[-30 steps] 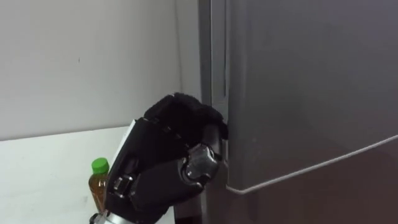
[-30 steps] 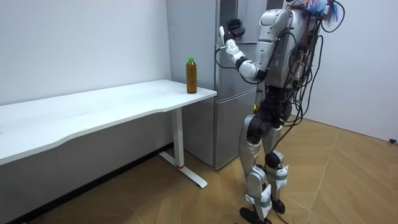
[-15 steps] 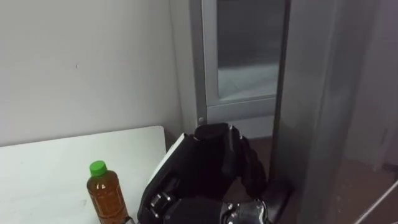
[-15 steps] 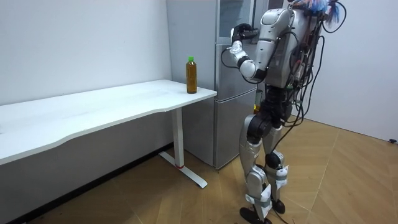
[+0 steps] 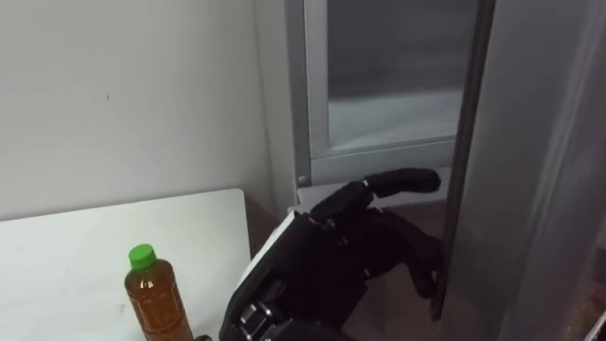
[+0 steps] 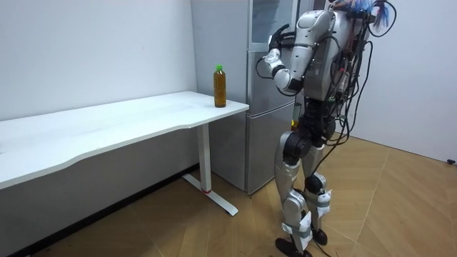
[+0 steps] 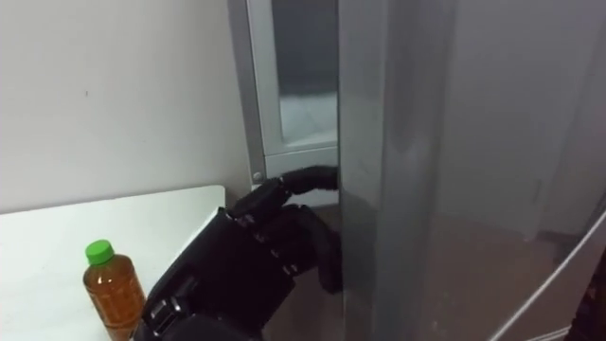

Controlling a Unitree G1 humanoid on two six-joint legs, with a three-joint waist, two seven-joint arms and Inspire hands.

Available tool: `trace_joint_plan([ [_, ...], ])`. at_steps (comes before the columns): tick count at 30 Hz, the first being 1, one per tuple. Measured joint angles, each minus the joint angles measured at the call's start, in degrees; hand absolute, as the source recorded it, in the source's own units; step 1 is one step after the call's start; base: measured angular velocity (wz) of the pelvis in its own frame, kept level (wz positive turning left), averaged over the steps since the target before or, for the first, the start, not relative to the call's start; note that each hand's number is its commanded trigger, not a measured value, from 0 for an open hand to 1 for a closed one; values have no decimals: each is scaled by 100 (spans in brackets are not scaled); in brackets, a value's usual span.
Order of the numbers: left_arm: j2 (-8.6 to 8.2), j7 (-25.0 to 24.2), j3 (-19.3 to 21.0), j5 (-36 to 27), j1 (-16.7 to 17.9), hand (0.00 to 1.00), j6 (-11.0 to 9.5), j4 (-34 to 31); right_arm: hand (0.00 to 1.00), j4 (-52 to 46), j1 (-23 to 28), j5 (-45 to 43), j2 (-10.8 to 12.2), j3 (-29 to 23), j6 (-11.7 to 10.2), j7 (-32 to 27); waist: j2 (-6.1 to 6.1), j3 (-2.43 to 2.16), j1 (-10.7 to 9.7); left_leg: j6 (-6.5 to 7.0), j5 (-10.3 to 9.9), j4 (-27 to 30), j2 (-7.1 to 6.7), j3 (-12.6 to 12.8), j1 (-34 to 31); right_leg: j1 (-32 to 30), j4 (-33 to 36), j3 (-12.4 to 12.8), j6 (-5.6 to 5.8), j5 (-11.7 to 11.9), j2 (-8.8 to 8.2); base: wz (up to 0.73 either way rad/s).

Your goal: Put the bottle in the upper fridge

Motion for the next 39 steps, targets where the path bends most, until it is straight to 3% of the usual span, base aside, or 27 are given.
trace_joint_plan([
  [5, 15, -145, -181, 75, -47, 0, 99, 25, 0, -76, 20, 221, 0, 50, 1, 8, 17, 0, -119, 1, -1, -81, 28, 185, -6, -127, 16, 164, -6, 43, 25, -21],
  [12, 31, -269, -308, 69, -69, 0, 263, 115, 0, -245, 149, 788, -13, -41, -4, -4, 108, 0, -604, -5, -6, -147, 89, 517, 10, -273, 74, 516, -25, 83, 96, -26],
  [21, 40, -267, -303, 70, -126, 0, 347, 116, 0, -277, 315, 1023, -120, -251, -7, -77, 158, 3, -934, -58, -40, -229, 202, 967, 101, -418, 99, 962, -70, 158, 242, -26],
  [27, 41, -243, -326, 64, -448, 0, 341, 284, 0, -248, 583, 1015, -207, -241, 2, -343, 174, 5, -1045, -115, -74, -256, 282, 1282, 212, -479, 121, 1221, -106, 193, 311, -29],
  [30, 41, -210, -372, 66, -678, 0, 342, 307, 0, -251, 625, 1013, -196, -185, 13, -454, 211, 27, -1086, -124, -78, -258, 306, 1425, 209, -574, 189, 1325, -116, 202, 375, -25],
  [39, 19, -246, -520, 53, -790, 0, 400, 319, 0, -168, 708, 804, -241, -216, 214, -477, 203, 49, -1333, -196, -116, -270, 373, 1758, 356, -622, 312, 1595, -149, 183, 480, -20],
])
